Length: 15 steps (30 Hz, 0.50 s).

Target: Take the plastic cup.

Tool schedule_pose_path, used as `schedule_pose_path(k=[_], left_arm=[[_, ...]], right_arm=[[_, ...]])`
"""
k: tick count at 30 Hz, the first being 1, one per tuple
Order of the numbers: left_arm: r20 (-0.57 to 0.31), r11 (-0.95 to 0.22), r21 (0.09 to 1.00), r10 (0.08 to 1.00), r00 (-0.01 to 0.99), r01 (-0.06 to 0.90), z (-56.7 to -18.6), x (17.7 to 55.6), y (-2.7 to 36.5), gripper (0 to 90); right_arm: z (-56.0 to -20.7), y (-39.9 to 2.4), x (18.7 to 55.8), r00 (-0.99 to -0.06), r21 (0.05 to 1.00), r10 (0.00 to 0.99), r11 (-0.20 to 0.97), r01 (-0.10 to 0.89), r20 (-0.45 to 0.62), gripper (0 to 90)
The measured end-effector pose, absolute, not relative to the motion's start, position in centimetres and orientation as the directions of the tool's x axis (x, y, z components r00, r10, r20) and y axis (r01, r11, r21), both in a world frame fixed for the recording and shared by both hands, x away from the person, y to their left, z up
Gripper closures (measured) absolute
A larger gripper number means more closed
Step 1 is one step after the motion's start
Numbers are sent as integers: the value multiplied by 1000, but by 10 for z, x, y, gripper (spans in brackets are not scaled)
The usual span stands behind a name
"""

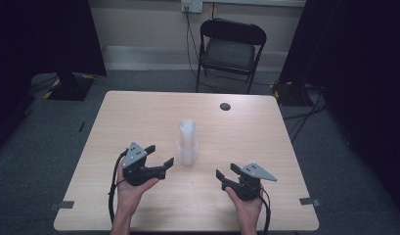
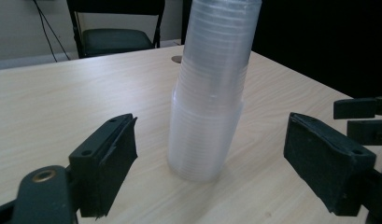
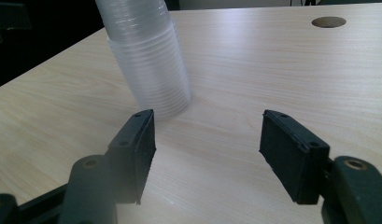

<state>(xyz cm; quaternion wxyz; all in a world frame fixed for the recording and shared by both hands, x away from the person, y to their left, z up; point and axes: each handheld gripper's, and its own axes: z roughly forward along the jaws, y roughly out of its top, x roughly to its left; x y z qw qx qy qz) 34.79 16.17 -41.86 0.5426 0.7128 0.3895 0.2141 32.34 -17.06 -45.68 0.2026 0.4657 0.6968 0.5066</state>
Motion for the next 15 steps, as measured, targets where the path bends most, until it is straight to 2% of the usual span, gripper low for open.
schedule_pose_path(k=[15], left_arm=[[-121,-124,938,757,642,323,-402,381,141,160]], right_arm=[[-458,-162,322,-518,894,837,82,440,179,354]])
